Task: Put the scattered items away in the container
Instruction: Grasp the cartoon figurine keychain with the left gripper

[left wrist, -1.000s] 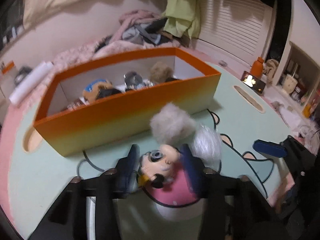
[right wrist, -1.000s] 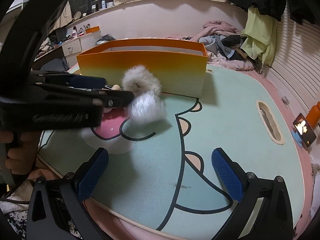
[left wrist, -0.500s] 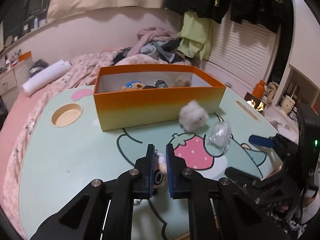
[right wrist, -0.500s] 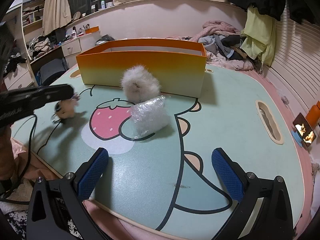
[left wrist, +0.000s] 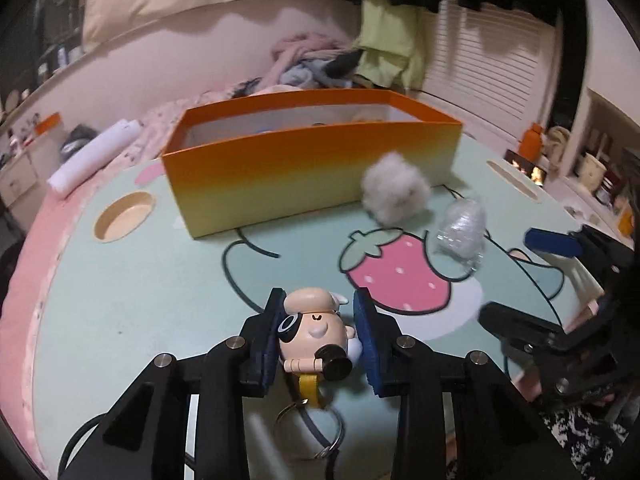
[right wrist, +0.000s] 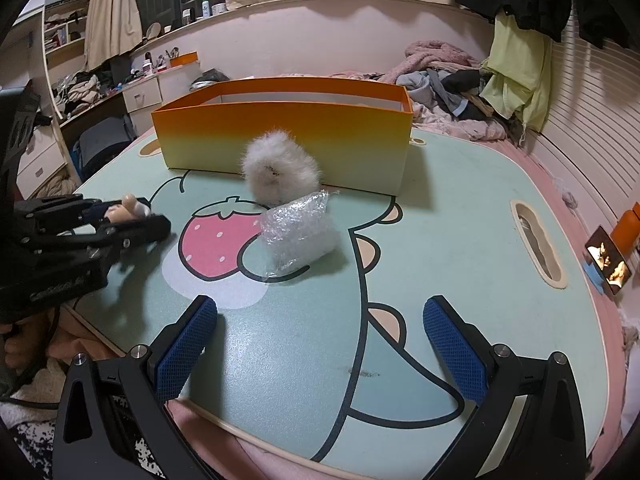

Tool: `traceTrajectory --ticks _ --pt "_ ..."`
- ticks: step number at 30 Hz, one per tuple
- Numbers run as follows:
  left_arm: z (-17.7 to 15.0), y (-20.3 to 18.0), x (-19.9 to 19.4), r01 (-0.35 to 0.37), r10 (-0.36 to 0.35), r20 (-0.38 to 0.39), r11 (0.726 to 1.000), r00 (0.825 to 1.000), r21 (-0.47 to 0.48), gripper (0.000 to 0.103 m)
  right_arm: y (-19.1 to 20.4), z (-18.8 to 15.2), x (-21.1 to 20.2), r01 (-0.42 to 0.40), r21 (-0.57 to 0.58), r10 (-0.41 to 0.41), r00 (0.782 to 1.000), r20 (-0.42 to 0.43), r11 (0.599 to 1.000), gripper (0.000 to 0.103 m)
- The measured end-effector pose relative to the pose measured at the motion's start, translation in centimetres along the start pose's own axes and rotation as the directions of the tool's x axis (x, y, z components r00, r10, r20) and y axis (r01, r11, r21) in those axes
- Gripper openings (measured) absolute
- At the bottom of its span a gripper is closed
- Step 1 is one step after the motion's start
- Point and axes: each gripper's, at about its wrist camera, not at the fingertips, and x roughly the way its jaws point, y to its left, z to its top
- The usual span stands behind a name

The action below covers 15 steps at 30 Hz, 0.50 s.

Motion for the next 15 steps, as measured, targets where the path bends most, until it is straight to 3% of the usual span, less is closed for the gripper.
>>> traceTrajectory --ticks 8,15 --pt "-0.1 1.2 -2.6 0.045 -0.041 0.091 0.998 0.995 -0.051 0.033 -0.1 0.0 0.0 0.000 0.008 0.000 1.000 0.000 1.000 0.103" --pt "-0.1 2.2 -4.3 0.062 -0.052 0.119 0.994 0.992 -0.087 0.033 -1.5 1.9 -0.4 -0.050 0.125 0.046 0.998 0.040 0.991 0.103"
